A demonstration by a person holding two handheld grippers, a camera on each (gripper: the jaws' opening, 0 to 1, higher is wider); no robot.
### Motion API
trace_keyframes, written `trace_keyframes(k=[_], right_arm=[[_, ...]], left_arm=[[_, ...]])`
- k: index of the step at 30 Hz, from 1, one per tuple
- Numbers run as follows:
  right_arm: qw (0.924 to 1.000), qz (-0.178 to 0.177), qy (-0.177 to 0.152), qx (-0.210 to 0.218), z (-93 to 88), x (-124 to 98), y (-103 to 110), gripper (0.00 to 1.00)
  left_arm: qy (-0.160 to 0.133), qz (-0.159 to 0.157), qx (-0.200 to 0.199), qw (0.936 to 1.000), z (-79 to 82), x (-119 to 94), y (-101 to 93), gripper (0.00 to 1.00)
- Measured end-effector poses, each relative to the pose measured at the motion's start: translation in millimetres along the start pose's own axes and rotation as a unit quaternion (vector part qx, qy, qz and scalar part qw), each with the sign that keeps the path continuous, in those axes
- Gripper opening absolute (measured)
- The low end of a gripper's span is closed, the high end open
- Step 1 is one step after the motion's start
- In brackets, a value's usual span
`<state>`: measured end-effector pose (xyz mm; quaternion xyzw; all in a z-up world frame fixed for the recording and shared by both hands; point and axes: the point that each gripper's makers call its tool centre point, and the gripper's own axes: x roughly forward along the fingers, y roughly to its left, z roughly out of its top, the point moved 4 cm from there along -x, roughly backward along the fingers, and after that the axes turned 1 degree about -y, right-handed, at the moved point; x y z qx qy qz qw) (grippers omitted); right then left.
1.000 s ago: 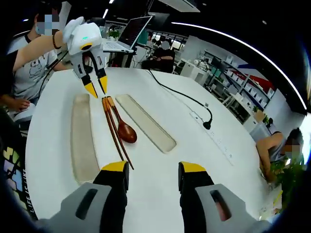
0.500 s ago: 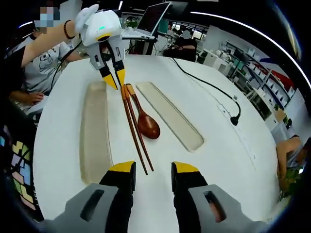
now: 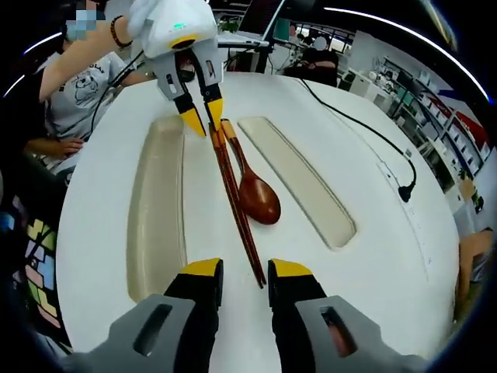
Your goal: Arrange the utensils inside the cutlery case until each visible utensil rests in its matching compartment.
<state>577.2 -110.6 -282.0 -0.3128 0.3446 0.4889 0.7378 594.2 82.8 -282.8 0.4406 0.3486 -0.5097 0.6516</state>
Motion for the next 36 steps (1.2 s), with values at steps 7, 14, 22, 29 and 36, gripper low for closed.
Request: trace_keyframes(k=[7, 14, 22, 29, 36], right_arm=[[0.9999, 0.016, 0.005, 0.001, -0.2, 4, 3, 0.18], [0.9995, 0.031, 0.012, -0.004, 4.8, 7, 6, 0.14], [0.9987, 0.049, 0.016, -0.005, 8.3, 12, 7, 0.14], [0.9975, 0.064, 0.030, 0.001, 2.7, 13, 4, 0.15], [0.9964, 0.070, 0.046, -0.009, 4.9, 15, 3, 0.14]], left_arm=[[0.011, -0.015, 0.023, 0.9996, -1.7, 4, -4.2, 0.09], [0.012, -0.028, 0.024, 0.9992, -0.7, 3, -3.5, 0.06], [0.001, -0.049, 0.062, 0.9969, -1.2, 3, -2.0, 0.06], [0.016, -0.057, 0.084, 0.9947, 2.0, 4, -2.8, 0.06], [0.028, -0.055, 0.083, 0.9946, 2.1, 5, -4.1, 0.06]])
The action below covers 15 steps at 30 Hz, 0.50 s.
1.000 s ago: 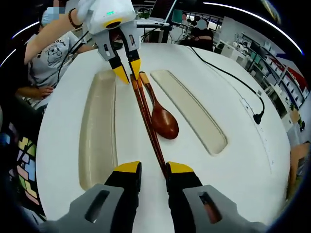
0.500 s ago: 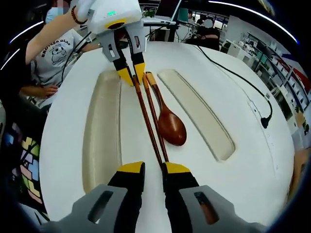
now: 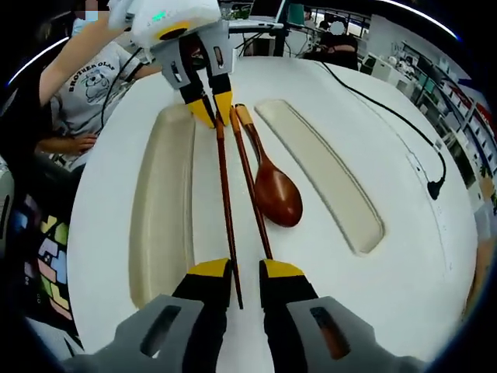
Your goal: Arrange the utensils inside the cutlery case until each visible utensil rests in its matching compartment.
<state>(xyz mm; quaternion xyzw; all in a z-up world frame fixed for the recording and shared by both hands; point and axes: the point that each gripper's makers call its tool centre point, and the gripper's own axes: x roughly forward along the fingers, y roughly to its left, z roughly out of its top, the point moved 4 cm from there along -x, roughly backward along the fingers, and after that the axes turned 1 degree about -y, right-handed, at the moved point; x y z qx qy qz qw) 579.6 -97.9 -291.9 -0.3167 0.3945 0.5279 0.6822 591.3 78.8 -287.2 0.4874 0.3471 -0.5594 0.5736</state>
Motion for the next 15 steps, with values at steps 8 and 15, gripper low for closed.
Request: trace_keyframes(k=[8, 15], right_arm=[[0.9998, -0.012, 0.015, -0.008, 1.5, 1.9, 0.7, 0.08], [0.9985, -0.028, -0.007, -0.047, -2.7, 2.0, 3.0, 0.01]], left_arm=[[-0.024, -0.002, -0.021, 0.9995, -1.2, 1.1, -0.2, 0.06], [-0.049, 0.001, -0.028, 0.9984, -4.1, 0.7, -0.9, 0.06]])
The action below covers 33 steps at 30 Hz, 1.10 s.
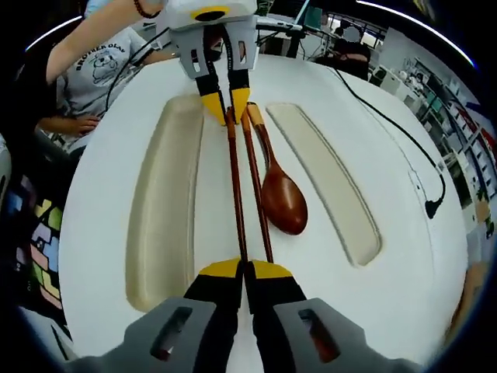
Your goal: Arrange the utensils inside the cutlery case until each visible utensil rests in its matching compartment.
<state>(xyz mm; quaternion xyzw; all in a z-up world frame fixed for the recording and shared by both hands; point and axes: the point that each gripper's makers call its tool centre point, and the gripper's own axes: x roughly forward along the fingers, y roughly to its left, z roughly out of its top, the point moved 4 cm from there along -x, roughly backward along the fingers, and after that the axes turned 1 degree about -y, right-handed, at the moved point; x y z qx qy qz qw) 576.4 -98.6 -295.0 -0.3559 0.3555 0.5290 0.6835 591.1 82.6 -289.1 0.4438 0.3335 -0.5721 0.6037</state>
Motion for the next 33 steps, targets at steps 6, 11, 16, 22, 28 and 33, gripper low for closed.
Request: trace_keyframes(k=[6, 11, 16, 22, 28, 33], right_arm=[[0.9986, -0.027, -0.014, -0.043, -1.0, 0, 4, 0.00], [0.9976, -0.042, -0.036, -0.041, 7.2, -10, 0, 0.00], [0.9968, -0.026, -0.072, -0.024, 19.7, -34, 7, 0.00], [0.9960, -0.022, -0.083, -0.027, 21.0, -44, 22, 0.01], [0.9962, -0.005, -0.087, -0.009, 21.5, -47, 42, 0.01], [0.9966, 0.008, -0.082, -0.002, 18.5, -41, 54, 0.01]], left_arm=[[-0.019, 0.024, 0.012, 0.9995, 0.2, -1, 2.8, 0.06], [-0.021, 0.037, 0.016, 0.9990, 4.2, -12, 5.9, 0.06], [-0.040, 0.038, 0.012, 0.9984, 6.8, -28, 2.1, 0.06], [-0.051, 0.027, 0.017, 0.9982, 14.2, -40, -12.9, 0.06], [-0.054, 0.014, 0.026, 0.9981, 14.2, -44, -32.6, 0.06], [-0.051, 0.001, 0.026, 0.9984, 11.4, -37, -42.6, 0.06]])
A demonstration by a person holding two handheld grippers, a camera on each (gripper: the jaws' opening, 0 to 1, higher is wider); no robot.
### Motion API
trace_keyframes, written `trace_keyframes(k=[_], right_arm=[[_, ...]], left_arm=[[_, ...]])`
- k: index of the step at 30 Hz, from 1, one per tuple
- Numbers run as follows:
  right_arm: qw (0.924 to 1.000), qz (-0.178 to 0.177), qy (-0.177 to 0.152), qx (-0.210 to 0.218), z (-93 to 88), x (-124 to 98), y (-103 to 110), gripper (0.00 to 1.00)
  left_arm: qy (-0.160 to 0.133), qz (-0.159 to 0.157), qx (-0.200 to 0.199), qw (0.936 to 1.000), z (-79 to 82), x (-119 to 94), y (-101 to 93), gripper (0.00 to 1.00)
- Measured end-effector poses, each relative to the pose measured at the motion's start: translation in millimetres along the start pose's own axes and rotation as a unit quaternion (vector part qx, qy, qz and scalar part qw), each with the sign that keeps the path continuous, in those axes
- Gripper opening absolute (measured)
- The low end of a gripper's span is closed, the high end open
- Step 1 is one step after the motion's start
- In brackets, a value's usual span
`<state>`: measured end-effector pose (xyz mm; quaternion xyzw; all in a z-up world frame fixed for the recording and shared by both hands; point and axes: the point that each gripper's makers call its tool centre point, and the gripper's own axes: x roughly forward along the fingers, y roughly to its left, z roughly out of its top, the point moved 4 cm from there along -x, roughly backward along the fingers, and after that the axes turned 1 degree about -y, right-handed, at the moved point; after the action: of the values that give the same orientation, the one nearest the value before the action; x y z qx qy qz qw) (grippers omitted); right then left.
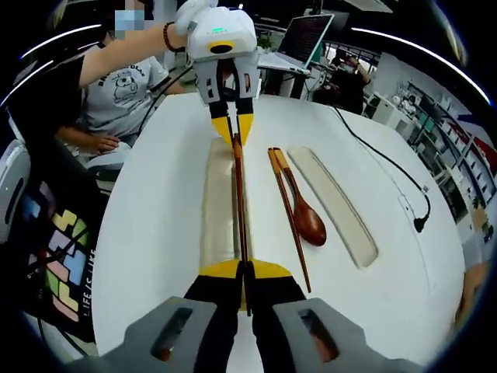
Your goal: Arrange the utensils inside the cutlery case until each visible utensil rests in its matching compartment.
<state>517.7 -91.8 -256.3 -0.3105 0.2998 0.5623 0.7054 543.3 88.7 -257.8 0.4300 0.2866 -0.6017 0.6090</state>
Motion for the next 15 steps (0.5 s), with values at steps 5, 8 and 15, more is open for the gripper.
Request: trace_keyframes(k=[5, 8, 15], right_arm=[[0.9999, 0.005, 0.014, -0.006, -3.5, 7, 6, 0.01], [0.9998, 0.004, 0.020, -0.008, -5.1, 11, 4, 0.01], [0.9996, 0.012, 0.026, 0.008, -7.4, 16, 1, 0.01]], left_arm=[[0.007, -0.001, -0.002, 1.0000, -2.7, 3, -3.7, 0.06], [0.006, 0.003, -0.005, 1.0000, -4.5, 5, -3.7, 0.06], [0.005, 0.004, -0.018, 0.9998, -8.0, 8, -3.6, 0.06]])
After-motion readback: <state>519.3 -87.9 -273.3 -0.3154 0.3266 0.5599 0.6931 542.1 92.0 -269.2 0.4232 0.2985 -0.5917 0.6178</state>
